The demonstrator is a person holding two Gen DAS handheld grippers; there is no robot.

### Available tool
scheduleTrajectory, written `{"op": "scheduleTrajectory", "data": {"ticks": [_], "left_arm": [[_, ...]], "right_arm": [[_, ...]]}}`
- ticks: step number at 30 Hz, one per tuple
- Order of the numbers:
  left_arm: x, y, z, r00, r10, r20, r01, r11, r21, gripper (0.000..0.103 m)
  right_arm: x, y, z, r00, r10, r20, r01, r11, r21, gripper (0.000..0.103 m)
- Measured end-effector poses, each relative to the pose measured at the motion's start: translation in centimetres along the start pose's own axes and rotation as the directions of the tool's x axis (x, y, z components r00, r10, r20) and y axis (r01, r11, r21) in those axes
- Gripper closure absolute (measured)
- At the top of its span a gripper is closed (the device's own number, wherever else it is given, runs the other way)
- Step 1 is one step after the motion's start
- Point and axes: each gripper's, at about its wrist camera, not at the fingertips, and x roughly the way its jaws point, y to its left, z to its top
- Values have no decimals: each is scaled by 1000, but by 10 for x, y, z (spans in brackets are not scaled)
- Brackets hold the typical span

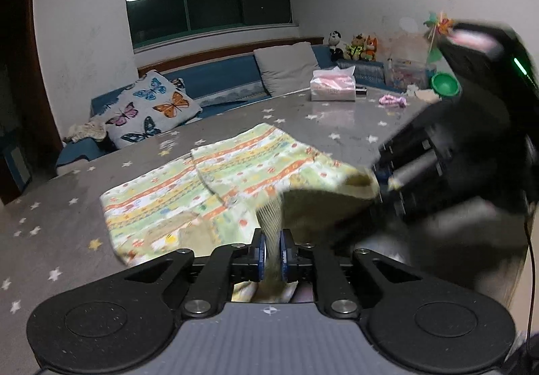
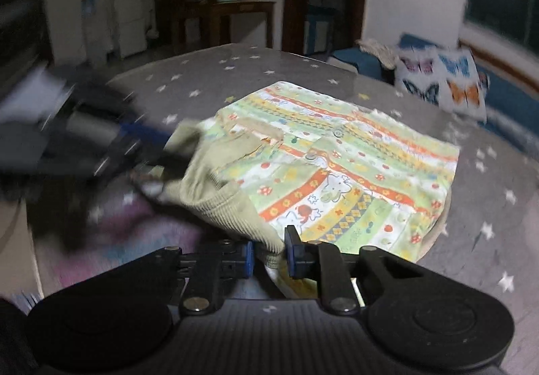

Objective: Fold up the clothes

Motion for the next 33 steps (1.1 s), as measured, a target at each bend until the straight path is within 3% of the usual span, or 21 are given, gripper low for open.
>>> {"op": "scheduleTrajectory", "data": {"ticks": [1, 2, 7, 13, 14, 15, 18, 24, 33], "left_arm": [[-4, -1, -5, 1000, 22, -6, -22, 1000, 14, 73], [-8, -3, -10, 999, 45, -9, -45, 999, 31, 57], [-16, -12, -33, 990, 138, -21, -134, 981, 140, 51], [2, -20, -50, 970, 240, -33, -223, 937, 269, 52], [4, -20, -52, 968, 248, -30, -230, 931, 284, 57], [6, -19, -54, 966, 256, -28, -236, 925, 299, 71], [8, -12, -55, 963, 266, -37, -243, 920, 306, 92], [-18, -8, -49, 969, 248, -11, -233, 924, 304, 97], [-105, -27, -31, 988, 151, 27, -153, 952, 265, 97]], "right_arm": [[-1, -4, 2, 1000, 5, 9, -5, 1000, 23, 90], [-2, -7, 4, 1000, 10, 15, -11, 999, 46, 91], [-3, -13, 14, 999, 17, 29, -20, 994, 108, 92], [-1, -10, 19, 999, -5, 36, 1, 994, 106, 93], [-1, -9, 18, 999, -9, 38, 4, 994, 106, 93], [-1, -9, 17, 999, -13, 39, 8, 994, 107, 93], [-5, -4, 14, 998, -25, 57, 19, 994, 104, 94], [-24, 9, 8, 994, -31, 104, 24, 998, 65, 95], [-97, 47, 1, 990, 35, 138, -31, 999, -31, 96]]}}
